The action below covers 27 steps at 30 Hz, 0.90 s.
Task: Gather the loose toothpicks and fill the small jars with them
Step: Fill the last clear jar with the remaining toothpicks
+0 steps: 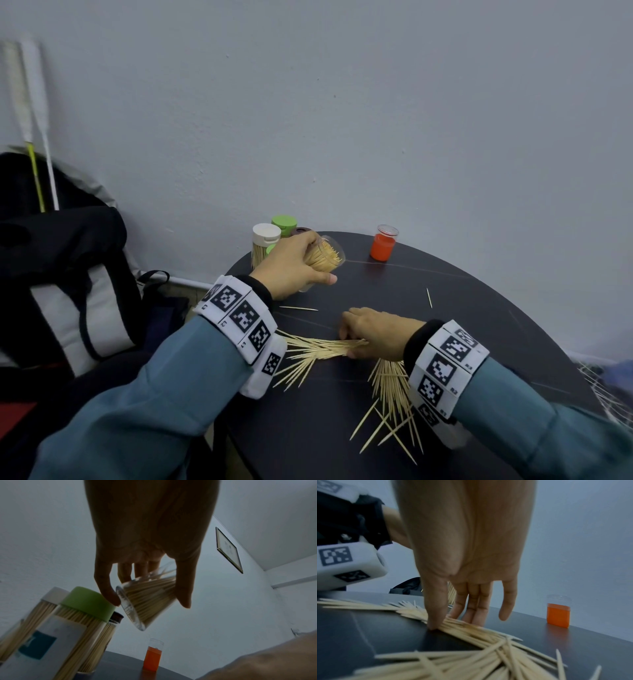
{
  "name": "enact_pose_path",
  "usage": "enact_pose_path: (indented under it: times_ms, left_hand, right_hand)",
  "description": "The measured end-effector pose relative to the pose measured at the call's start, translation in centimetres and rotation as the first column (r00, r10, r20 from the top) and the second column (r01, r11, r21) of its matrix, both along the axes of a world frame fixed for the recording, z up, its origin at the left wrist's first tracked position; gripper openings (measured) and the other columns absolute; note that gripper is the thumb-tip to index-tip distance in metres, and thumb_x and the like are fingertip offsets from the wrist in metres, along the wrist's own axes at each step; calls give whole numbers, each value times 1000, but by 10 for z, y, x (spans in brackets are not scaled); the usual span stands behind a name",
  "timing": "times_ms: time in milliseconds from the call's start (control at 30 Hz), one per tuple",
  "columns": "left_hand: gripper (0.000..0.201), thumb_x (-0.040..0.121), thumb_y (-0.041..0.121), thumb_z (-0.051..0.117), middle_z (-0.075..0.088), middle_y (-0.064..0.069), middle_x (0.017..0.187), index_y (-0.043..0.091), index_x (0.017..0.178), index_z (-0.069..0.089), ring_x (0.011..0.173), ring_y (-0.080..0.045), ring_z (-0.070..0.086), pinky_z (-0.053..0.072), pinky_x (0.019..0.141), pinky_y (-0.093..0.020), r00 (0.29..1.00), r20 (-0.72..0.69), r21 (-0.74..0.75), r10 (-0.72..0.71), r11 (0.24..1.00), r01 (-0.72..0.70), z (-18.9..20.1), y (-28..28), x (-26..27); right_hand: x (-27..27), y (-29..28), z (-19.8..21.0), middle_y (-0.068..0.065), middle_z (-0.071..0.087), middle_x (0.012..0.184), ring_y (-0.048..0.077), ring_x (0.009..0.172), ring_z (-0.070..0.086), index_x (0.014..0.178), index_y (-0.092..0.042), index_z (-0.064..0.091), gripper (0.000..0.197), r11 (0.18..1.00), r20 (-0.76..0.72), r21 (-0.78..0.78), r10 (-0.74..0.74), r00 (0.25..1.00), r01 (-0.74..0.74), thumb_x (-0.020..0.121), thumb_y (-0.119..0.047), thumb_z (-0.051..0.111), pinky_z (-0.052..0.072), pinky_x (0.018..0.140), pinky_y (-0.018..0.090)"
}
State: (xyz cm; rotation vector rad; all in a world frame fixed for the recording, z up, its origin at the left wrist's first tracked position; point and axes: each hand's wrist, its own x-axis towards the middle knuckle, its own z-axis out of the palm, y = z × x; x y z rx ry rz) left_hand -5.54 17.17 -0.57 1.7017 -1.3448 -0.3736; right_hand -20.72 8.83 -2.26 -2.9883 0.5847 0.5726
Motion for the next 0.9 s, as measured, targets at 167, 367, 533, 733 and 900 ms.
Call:
enact_pose_path:
  times_ms: [167, 367, 533, 733, 900]
  left_hand:
    - [36, 73, 19, 80, 53, 8, 79, 23, 82, 45, 75, -8, 49, 38, 64, -15, 1000, 7, 2, 1, 1000, -1, -2, 1, 1]
    - [42, 73, 18, 79, 48, 12, 75, 28, 74, 39, 67, -1, 44, 33, 58, -14, 1000, 25, -8, 8, 1000, -7, -3, 1, 4]
    - [38, 73, 21, 80, 50, 12, 79, 26, 80, 43, 72, -3, 47, 36, 61, -17, 999, 39, 2, 6, 1000, -6, -3, 0, 4]
    - [38, 75, 23, 78, 51, 12, 83, 20, 95, 46, 77, -3, 48, 37, 62, -15, 999, 48, 25, -2, 1000, 0, -3, 0, 2]
    - [37, 76, 23, 77, 51, 12, 82, 20, 94, 46, 73, -1, 48, 34, 59, -13, 998, 63, 26, -16, 1000, 15, -2, -1, 0]
  right_hand:
    - [4, 2, -2, 8, 44, 130, 21, 121, 41, 123, -8, 45, 30, 996, -33, -86, 28, 999, -30, 96, -22, 47, 37, 99, 36]
    - [6, 0, -10, 14, 40, 136, 27, 125, 39, 129, -2, 37, 33, 987, -82, -155, 21, 996, -33, 99, -16, 38, 34, 102, 39]
    - [2, 1, -11, 16, 39, 133, 27, 123, 38, 126, 1, 35, 32, 991, -84, -134, 14, 996, -25, 95, 1, 37, 34, 101, 35]
    - [-3, -7, -11, 17, 37, 129, 28, 119, 39, 125, 3, 36, 36, 990, -58, -140, -38, 998, 30, 89, 10, 33, 32, 101, 32]
    - [-6, -23, -12, 16, 38, 126, 24, 99, 48, 122, 1, 38, 29, 985, 52, -38, -164, 985, 166, 93, 7, 33, 37, 91, 31]
